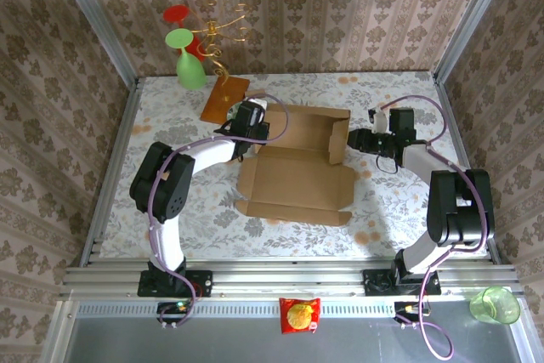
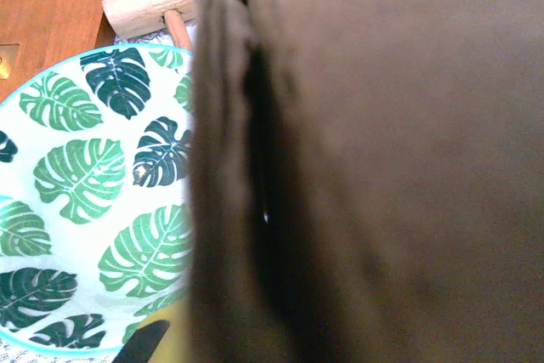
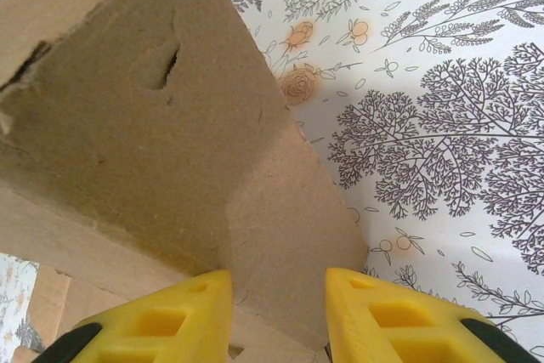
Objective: Fold the paper box
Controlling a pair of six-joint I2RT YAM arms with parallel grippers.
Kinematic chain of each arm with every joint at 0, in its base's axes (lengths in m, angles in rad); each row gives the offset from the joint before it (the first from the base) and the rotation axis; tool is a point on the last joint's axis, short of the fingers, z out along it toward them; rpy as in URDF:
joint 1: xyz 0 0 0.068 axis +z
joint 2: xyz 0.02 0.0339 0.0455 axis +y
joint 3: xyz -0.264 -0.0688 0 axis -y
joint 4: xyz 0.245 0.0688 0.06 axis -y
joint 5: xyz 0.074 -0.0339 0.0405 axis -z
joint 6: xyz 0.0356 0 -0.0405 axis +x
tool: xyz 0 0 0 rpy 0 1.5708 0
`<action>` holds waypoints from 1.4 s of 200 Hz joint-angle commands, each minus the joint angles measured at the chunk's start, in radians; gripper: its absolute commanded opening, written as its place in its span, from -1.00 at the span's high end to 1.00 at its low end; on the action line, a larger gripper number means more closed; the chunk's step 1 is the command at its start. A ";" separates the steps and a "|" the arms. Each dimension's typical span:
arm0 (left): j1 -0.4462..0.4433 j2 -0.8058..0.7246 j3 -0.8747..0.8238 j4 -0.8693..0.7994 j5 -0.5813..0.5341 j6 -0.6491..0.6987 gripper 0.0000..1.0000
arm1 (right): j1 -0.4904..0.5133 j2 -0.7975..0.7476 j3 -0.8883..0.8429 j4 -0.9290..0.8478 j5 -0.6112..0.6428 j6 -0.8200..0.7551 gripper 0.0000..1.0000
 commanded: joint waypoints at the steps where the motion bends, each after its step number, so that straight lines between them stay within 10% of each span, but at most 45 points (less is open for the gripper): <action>1: -0.004 0.002 -0.007 -0.011 -0.001 0.030 1.00 | 0.007 -0.036 0.025 -0.041 -0.053 -0.044 0.28; 280: 0.020 0.010 -0.007 -0.010 0.054 0.081 1.00 | -0.010 0.007 0.060 -0.103 -0.161 -0.223 -0.01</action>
